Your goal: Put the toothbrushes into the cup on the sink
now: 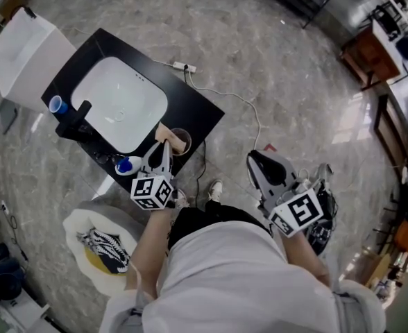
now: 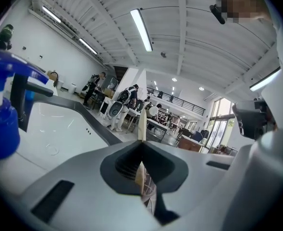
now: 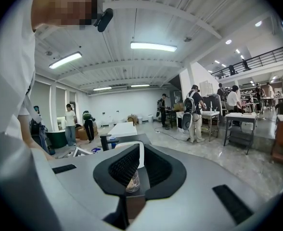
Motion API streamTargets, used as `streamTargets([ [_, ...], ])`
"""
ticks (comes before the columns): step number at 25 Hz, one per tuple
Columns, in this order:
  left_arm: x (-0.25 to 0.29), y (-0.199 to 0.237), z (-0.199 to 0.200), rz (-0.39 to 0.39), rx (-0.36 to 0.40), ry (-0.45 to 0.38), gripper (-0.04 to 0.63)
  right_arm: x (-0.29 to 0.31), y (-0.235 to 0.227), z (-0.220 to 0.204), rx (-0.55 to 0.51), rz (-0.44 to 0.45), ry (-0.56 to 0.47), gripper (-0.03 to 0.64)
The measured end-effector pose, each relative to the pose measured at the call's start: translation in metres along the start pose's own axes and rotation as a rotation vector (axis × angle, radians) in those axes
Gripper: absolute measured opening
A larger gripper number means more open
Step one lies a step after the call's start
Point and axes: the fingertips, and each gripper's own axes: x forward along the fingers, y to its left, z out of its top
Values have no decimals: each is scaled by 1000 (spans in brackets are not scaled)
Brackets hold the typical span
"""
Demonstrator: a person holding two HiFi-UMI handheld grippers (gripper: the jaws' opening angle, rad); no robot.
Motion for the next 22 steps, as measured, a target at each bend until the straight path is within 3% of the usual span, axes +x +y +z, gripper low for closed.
streamTargets([
  [22, 16, 14, -9, 55, -12, 47, 5, -5, -13, -3, 27, 1, -10, 52],
])
